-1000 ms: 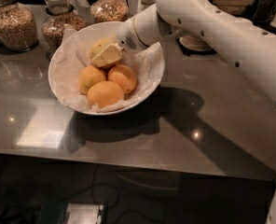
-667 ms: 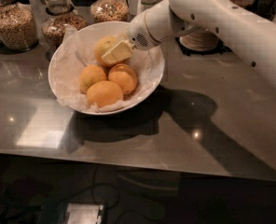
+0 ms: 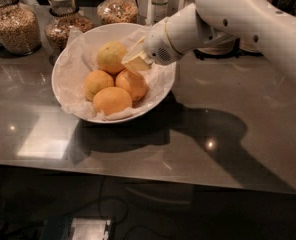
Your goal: Pick orange from white bowl
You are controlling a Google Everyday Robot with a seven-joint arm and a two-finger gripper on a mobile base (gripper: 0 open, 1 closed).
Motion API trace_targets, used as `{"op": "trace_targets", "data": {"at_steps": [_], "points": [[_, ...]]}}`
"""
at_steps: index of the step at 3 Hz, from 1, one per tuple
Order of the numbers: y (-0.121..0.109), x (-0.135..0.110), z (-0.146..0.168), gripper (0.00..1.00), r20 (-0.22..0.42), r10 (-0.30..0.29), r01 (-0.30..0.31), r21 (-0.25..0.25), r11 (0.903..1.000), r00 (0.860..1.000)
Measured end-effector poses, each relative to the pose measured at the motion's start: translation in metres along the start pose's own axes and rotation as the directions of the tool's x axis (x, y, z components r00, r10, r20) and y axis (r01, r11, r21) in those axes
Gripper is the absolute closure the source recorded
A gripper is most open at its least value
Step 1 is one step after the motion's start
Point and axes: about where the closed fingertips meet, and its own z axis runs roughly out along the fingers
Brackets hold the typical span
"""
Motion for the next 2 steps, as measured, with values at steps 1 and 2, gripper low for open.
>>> {"op": "trace_targets", "data": {"at_steps": [1,2], "points": [[0.0017,-0.0003,-0.0002,1.00,0.002,-0.002,0.002,-0.005,1.0000,1.000],[0.0014,-0.0012,0.0000,0.81,0.003,-0.005,0.005,-0.004,1.0000,1.000]]}}
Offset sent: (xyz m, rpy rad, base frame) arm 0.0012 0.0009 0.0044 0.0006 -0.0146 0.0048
